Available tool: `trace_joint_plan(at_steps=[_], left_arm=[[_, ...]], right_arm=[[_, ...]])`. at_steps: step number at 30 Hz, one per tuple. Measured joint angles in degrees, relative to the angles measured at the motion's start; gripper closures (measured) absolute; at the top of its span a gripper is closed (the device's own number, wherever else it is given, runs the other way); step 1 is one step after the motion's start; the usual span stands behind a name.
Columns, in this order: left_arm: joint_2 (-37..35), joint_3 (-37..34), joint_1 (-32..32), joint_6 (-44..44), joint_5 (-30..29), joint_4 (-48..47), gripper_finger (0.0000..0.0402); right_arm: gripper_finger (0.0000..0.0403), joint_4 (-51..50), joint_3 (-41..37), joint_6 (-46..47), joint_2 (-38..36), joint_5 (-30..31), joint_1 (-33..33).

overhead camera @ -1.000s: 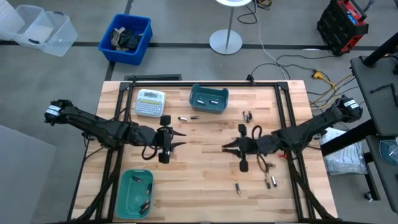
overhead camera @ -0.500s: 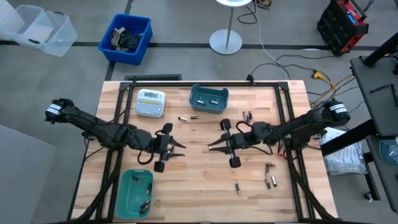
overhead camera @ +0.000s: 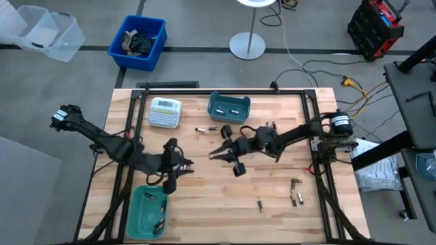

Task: Sort batteries
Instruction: Put the brown battery into the green bin

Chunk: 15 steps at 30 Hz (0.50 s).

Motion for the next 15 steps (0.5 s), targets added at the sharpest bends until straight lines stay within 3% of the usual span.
trace_joint_plan(at_steps=[4,9,15], left_arm=[[0.5,6.7,-4.8,-10.6,-3.9,-17.1,0.0287],[0.9,14.8,-11.2,-20.5,-14.2,-36.8,0.0287],[0.9,17.7,-17.1,-25.2,-26.0,-45.3,0.0287]], right_arm=[[0.0369,-4.5,6.7,-0.5,4.4,-3.5,0.0],[0.0369,-6.2,13.8,0.0,10.6,-7.6,1.1],[0.0369,-6.0,21.7,0.3,17.9,-7.3,3.6]])
